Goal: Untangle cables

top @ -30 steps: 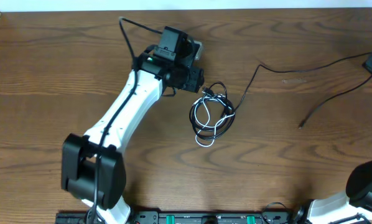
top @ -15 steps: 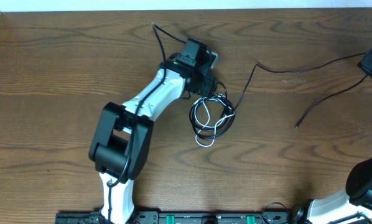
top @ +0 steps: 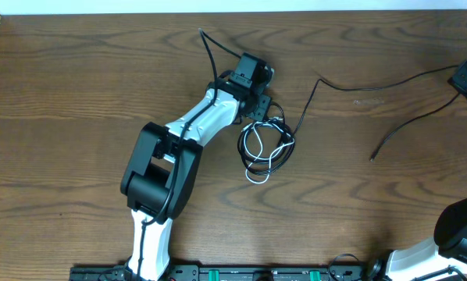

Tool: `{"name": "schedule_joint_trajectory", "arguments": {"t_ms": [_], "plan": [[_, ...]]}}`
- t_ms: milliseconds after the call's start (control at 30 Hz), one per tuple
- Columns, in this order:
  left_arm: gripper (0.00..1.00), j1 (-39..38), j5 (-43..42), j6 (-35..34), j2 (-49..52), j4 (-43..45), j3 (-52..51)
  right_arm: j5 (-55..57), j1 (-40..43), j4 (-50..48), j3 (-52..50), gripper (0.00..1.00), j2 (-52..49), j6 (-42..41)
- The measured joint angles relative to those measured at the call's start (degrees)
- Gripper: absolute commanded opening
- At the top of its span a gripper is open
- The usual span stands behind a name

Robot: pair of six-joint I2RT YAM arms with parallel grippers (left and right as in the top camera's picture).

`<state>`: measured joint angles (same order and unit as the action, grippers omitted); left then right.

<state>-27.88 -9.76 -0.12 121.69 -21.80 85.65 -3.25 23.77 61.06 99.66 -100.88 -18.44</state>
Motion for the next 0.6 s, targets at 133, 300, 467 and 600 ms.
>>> {"name": "schedule_joint_trajectory", "arguments": {"t_ms": [133,300,467,600], "plan": [[0.42,0.0,0.3,0.0,0.0,-0.2,0.0,0.0,0.0,0.0,0.0,0.01,0.0,0.1],[0.34,-0.6,0.7,0.0,0.0,-0.7,0.0,0.0,0.0,0.0,0.0,0.01,0.0,0.1],[0.25,-1.5,1.0,0.0,0.0,-0.7,0.0,0.0,0.0,0.0,0.0,0.01,0.0,0.1],[0.24,-1.6,1.0,0.1,0.0,-0.7,0.0,0.0,0.0,0.0,0.0,0.01,0.0,0.1]]}}
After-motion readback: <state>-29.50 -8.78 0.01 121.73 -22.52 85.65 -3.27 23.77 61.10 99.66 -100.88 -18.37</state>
